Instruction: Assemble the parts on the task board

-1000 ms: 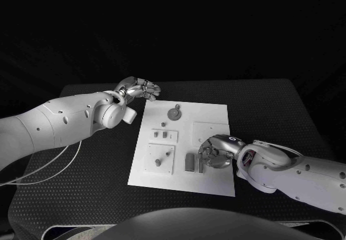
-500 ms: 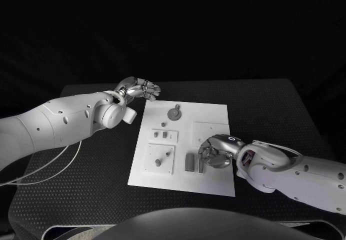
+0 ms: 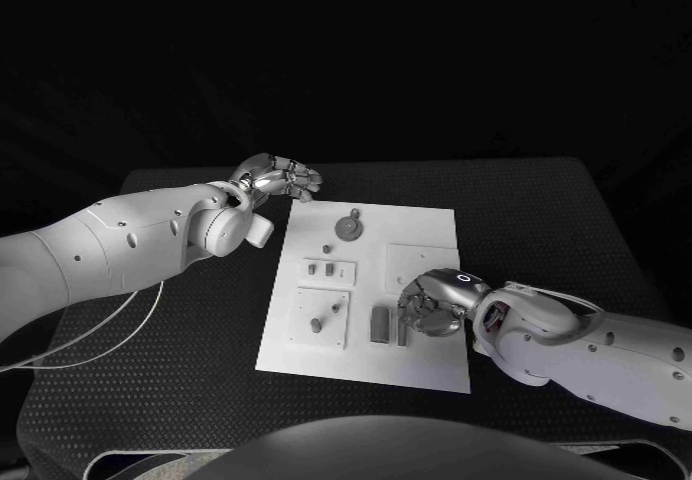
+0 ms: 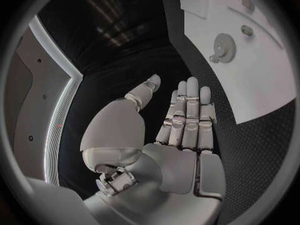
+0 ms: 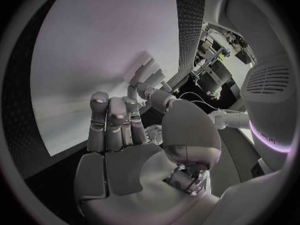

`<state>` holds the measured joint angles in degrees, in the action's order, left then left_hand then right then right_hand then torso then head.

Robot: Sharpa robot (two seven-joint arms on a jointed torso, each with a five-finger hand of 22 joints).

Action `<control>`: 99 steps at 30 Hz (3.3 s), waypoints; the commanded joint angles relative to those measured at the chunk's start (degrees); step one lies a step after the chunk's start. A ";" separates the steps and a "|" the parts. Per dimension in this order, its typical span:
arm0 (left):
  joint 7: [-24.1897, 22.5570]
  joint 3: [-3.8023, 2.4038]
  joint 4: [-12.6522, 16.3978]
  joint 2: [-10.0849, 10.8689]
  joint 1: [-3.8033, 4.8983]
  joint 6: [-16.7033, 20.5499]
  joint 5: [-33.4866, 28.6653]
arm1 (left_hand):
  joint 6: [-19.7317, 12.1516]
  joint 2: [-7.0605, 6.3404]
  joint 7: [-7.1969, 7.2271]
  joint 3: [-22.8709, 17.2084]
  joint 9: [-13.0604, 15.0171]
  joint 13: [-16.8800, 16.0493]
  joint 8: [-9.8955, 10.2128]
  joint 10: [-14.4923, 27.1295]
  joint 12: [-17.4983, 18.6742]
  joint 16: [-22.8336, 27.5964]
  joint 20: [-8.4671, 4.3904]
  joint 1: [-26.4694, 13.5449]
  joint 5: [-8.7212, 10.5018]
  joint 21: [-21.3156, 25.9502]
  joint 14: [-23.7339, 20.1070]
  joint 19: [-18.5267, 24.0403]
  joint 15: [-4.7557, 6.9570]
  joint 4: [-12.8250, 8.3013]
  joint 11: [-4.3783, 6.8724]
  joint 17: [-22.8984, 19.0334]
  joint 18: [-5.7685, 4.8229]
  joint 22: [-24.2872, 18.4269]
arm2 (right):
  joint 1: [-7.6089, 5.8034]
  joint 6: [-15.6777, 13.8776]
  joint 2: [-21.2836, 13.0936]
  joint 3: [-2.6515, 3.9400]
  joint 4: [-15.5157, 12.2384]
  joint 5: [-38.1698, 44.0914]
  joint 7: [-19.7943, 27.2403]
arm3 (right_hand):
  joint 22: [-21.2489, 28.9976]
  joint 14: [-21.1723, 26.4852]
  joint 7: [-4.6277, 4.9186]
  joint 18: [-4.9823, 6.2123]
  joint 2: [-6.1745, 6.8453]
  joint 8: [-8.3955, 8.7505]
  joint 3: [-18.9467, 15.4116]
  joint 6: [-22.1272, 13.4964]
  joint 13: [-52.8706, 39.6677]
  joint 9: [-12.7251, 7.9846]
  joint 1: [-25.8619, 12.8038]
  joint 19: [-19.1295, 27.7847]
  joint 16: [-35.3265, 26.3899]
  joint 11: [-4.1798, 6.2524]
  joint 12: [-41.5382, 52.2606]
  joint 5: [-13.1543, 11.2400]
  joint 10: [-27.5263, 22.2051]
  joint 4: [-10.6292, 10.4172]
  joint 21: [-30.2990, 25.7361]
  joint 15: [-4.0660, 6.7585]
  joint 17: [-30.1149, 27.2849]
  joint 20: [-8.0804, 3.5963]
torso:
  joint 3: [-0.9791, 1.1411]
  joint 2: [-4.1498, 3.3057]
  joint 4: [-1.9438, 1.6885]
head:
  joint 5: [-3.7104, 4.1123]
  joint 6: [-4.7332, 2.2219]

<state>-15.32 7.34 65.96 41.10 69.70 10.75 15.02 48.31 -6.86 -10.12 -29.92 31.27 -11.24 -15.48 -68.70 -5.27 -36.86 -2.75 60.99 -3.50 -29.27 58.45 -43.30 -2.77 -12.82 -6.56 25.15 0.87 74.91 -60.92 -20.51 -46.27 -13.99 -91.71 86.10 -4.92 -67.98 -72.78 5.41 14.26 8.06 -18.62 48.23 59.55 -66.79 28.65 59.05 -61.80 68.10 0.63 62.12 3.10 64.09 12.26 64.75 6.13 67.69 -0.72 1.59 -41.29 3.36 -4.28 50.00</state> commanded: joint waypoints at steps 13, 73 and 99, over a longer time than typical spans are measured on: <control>-0.29 -0.03 0.10 -0.12 0.06 -0.88 0.22 | -0.37 -0.10 -0.10 -0.06 0.09 0.09 -0.04 0.30 -0.39 0.44 0.16 -0.30 0.18 0.35 0.09 -0.13 -0.34 0.37 -0.08 0.12 0.61 0.51 | 0.44 0.70 0.16 -0.19 0.67 2.81 -0.52 | 0.00 -0.05 -0.16 0.74 -0.65 -0.58 -0.08 0.53 0.13 0.15 0.48 -0.19 0.38 0.34 0.28 -0.33 0.21 0.51 0.49 0.44 0.10 -0.46 | -0.11 0.02 -0.02 | 0.09 0.00; -4.74 -0.17 -4.96 -2.32 0.22 -1.48 -4.95 | 0.54 0.85 0.45 -0.10 0.27 0.40 -0.51 0.76 -0.10 4.52 1.63 -0.44 0.19 2.75 -3.03 1.78 -2.04 0.12 -0.11 -0.41 0.48 0.33 | -5.15 2.56 7.20 6.92 30.02 -60.69 19.04 | 11.79 14.27 4.11 -1.44 0.69 1.67 -8.35 -9.14 21.40 0.89 -3.92 18.42 -28.81 -5.35 -21.97 6.59 -13.83 1.90 -22.31 -7.25 -15.47 8.00 | -0.48 3.51 0.10 | 2.00 -10.08; -7.00 -0.35 -13.41 -7.75 -0.10 -2.54 -12.35 | -12.67 -4.61 3.63 3.11 -0.92 7.20 4.34 20.46 1.30 17.24 8.02 -10.80 0.65 13.59 -23.20 16.66 -5.93 8.04 0.59 -3.59 -0.87 -0.80 | -1.40 10.56 16.11 12.53 42.30 -67.30 20.78 | 25.14 20.30 3.70 -1.92 -3.86 2.32 -19.16 -14.39 56.43 -1.85 -8.20 27.41 -54.45 -8.87 -50.79 8.92 -8.83 2.59 -43.77 -13.44 -33.87 13.87 | -0.48 6.99 -0.01 | 0.79 -17.66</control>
<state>-20.96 7.02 52.58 33.54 69.80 9.49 3.22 35.53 -11.75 -6.15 -26.75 30.28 -4.00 -10.93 -48.32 -3.73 -19.55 5.22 50.01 -2.84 -15.87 35.61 -26.91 -8.81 -5.07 -5.85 21.53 0.87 74.07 -62.64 -12.03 -30.29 -1.44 -49.60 19.63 14.96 -42.89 -52.78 8.95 12.41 4.46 -16.61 29.41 45.54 -10.45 26.86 51.21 -34.66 14.04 -8.39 11.64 12.20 54.90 14.78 21.28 -7.27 33.90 13.08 0.98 -34.38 3.54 -3.43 32.69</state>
